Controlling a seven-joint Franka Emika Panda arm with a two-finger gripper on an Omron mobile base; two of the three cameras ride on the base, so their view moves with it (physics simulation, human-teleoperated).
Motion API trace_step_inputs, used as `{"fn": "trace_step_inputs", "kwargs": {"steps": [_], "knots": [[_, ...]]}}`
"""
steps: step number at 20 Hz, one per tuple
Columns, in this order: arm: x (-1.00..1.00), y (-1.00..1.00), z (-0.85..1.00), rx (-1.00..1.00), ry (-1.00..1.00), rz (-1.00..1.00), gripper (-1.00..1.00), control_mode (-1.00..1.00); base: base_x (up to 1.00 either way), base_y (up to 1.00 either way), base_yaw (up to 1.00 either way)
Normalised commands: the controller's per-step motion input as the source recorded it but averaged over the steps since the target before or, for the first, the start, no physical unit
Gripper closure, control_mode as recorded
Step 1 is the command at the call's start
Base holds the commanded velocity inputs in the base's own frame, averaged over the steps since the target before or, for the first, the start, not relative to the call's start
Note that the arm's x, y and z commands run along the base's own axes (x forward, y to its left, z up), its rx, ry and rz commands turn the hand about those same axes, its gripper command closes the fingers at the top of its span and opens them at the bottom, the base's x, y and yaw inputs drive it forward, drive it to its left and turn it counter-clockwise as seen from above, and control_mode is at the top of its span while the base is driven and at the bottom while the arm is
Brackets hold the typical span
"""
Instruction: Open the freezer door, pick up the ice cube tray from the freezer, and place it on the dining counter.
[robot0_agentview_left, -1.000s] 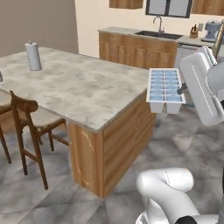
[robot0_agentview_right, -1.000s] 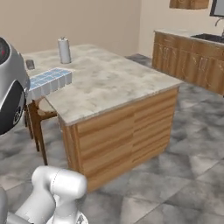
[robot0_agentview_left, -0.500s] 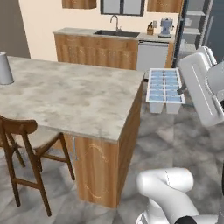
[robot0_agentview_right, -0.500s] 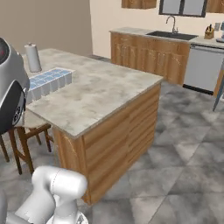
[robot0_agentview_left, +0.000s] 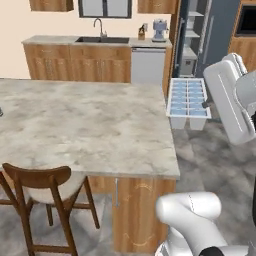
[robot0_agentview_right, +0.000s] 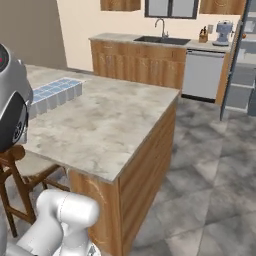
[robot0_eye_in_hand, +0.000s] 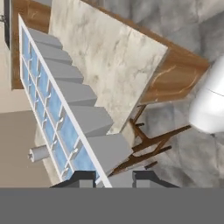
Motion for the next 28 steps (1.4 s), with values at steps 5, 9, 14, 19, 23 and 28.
{"fn": "trace_step_inputs", "kwargs": {"steps": [5, 9, 14, 19, 23, 28], "knots": [[0.0, 0.0, 0.0, 0.0, 0.0, 0.0, 1.0, 1.0, 0.87, 1.0, -0.33], [0.0, 0.0, 0.0, 0.0, 0.0, 0.0, 1.0, 1.0, 0.75, 1.0, -0.18], [0.0, 0.0, 0.0, 0.0, 0.0, 0.0, 1.0, 1.0, 0.48, 0.43, -0.01], [0.0, 0.0, 0.0, 0.0, 0.0, 0.0, 1.0, 1.0, 0.48, 0.0, 0.0], [0.99, 0.14, -0.76, 0.0, 0.05, 0.08, 1.0, -1.0, 0.0, 0.0, 0.0], [1.0, 0.59, -1.0, -0.03, 0.28, 0.2, 1.0, -1.0, 0.0, 0.0, 0.0]]}}
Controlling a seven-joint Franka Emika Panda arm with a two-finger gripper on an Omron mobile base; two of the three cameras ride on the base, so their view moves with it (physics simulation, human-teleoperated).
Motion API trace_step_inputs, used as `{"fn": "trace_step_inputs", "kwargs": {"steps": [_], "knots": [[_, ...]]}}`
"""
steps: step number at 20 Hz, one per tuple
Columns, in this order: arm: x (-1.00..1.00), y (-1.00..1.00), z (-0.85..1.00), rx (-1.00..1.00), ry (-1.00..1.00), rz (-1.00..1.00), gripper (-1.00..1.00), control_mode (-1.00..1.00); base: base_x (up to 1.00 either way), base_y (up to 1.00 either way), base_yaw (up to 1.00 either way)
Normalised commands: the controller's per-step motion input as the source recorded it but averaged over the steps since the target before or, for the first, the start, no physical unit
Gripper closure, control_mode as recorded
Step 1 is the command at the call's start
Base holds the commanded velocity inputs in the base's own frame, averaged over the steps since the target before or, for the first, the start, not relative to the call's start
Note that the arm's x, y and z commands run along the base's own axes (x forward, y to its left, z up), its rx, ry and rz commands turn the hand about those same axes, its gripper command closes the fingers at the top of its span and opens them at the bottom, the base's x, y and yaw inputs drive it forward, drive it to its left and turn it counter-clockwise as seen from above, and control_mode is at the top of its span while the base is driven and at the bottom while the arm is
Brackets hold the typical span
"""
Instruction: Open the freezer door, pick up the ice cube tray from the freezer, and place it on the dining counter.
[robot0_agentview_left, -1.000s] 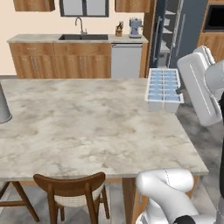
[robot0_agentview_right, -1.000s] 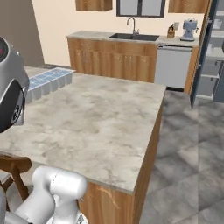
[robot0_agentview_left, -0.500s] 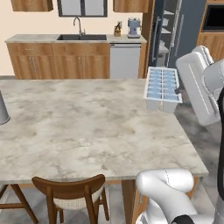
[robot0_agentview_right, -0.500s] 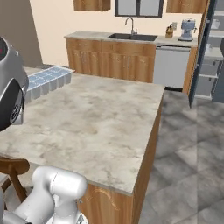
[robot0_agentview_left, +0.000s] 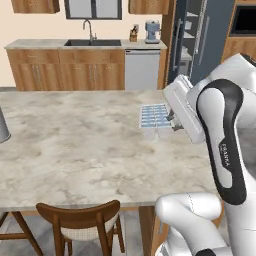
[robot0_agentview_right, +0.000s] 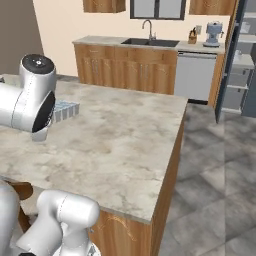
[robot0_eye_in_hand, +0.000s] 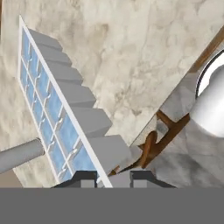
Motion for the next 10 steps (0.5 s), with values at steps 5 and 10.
{"fn": "trace_step_inputs", "kwargs": {"steps": [5, 10], "knots": [[1.0, 0.58, -1.0, 0.0, 0.25, 0.25, 1.0, -1.0, 0.0, 0.0, 0.0], [1.0, 0.16, -1.0, 0.0, 0.17, 0.24, 1.0, -1.0, 0.0, 0.0, 0.0]]}}
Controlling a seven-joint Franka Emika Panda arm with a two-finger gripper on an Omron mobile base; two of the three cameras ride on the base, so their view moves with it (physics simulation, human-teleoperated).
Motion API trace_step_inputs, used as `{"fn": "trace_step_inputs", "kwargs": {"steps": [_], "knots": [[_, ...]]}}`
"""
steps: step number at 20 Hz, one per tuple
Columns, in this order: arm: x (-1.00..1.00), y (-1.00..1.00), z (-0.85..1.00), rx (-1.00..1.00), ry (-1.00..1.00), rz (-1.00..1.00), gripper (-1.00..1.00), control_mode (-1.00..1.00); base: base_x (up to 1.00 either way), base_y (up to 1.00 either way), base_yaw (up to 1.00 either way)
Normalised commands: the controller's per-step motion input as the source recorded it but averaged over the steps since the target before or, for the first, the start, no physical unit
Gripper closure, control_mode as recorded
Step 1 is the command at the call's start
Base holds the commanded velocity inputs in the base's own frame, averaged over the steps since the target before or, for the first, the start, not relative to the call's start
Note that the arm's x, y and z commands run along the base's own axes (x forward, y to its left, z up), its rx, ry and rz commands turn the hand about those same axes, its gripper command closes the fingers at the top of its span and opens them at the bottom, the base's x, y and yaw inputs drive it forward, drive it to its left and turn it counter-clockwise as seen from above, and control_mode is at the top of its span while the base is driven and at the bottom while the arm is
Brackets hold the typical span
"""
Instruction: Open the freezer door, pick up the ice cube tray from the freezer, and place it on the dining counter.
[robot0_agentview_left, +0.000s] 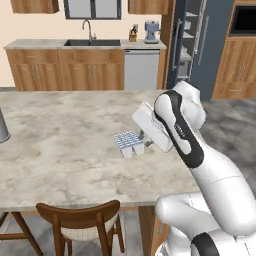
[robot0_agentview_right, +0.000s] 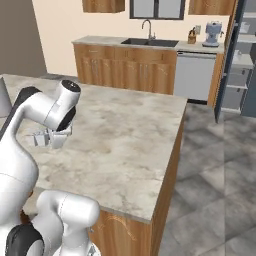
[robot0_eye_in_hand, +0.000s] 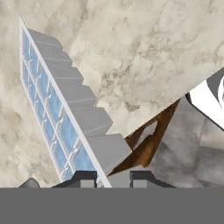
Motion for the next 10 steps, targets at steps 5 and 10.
{"fn": "trace_step_inputs", "kwargs": {"steps": [5, 10], "knots": [[0.78, 0.02, -1.0, 0.03, 0.01, 0.15, 1.0, -1.0, 0.0, 0.0, 0.0], [0.49, 0.16, -0.91, 0.01, 0.0, 0.1, 1.0, -1.0, 0.0, 0.0, 0.0]]}}
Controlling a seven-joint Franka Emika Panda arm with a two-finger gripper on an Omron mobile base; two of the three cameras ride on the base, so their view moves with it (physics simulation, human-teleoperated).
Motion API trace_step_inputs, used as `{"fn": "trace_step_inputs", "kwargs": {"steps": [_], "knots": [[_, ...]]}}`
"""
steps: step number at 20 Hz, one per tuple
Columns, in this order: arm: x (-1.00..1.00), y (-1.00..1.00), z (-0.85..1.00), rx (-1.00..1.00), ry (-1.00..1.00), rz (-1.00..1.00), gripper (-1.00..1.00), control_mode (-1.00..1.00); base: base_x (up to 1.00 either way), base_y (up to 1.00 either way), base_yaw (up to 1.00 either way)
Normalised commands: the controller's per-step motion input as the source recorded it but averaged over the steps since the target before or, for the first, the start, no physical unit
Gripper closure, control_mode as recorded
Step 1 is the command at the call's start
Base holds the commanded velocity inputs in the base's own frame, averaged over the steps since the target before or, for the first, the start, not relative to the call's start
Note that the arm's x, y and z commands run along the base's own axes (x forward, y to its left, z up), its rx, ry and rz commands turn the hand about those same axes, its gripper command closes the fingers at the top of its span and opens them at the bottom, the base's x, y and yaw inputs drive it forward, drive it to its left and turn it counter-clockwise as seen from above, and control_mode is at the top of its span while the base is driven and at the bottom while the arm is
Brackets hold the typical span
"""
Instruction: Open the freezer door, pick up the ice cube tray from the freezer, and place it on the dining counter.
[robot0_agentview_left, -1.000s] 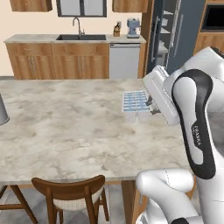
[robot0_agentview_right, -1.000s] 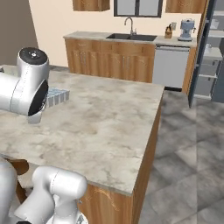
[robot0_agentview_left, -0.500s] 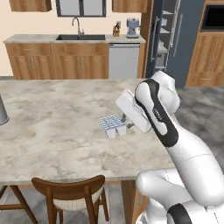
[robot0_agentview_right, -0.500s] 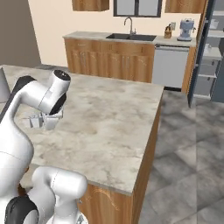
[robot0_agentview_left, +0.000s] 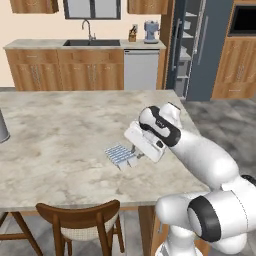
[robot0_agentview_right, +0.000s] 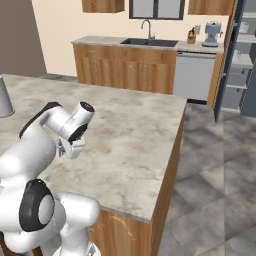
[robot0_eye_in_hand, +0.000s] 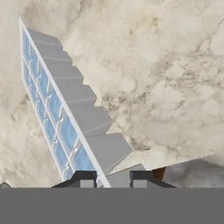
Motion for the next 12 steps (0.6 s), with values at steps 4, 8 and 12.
{"fn": "trace_step_inputs", "kwargs": {"steps": [4, 8, 12], "knots": [[0.29, 0.37, -0.66, 0.03, 0.0, 0.07, 1.0, -1.0, 0.0, 0.0, 0.0], [0.48, 0.5, -0.49, 0.02, 0.01, 0.05, 1.0, -1.0, 0.0, 0.0, 0.0], [0.49, 0.51, -0.57, 0.01, 0.04, 0.04, 1.0, -1.0, 0.0, 0.0, 0.0]]}}
